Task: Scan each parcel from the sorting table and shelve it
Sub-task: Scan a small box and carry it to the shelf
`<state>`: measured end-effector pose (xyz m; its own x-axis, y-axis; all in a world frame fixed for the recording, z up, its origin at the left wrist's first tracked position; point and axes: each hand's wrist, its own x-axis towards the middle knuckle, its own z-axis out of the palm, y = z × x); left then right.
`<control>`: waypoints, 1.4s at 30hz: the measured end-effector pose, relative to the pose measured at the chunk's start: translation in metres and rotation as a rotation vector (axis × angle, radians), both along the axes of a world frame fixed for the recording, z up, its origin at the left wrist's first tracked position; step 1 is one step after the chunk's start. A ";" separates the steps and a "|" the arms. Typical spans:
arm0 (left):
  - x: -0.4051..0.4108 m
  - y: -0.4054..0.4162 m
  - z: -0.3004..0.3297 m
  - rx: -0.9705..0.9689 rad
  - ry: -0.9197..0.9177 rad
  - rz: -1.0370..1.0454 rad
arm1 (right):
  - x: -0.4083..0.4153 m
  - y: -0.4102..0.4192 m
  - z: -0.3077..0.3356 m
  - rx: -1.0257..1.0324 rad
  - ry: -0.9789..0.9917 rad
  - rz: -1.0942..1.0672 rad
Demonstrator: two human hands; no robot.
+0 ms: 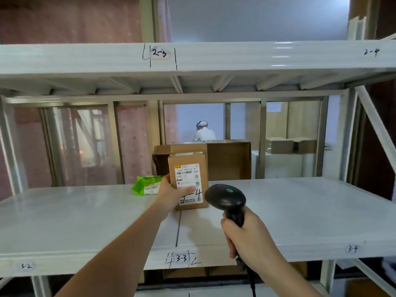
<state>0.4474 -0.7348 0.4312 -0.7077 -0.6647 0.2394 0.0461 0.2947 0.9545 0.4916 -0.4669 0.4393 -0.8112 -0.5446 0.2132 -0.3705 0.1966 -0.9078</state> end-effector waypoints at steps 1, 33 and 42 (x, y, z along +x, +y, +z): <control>-0.002 0.001 0.000 -0.007 0.002 0.017 | 0.000 0.000 0.000 -0.002 -0.004 -0.005; 0.061 0.158 -0.007 -0.517 -0.667 0.098 | 0.020 0.188 -0.009 -0.023 0.056 0.084; -0.046 0.353 -0.014 -0.768 -0.583 -0.165 | 0.014 0.345 -0.016 0.001 0.037 -0.216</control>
<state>0.4010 -0.3814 0.4175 -0.9227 -0.3558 0.1487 -0.2755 0.8780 0.3915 0.5056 -0.1221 0.4231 -0.9006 -0.3593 0.2445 -0.3529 0.2763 -0.8939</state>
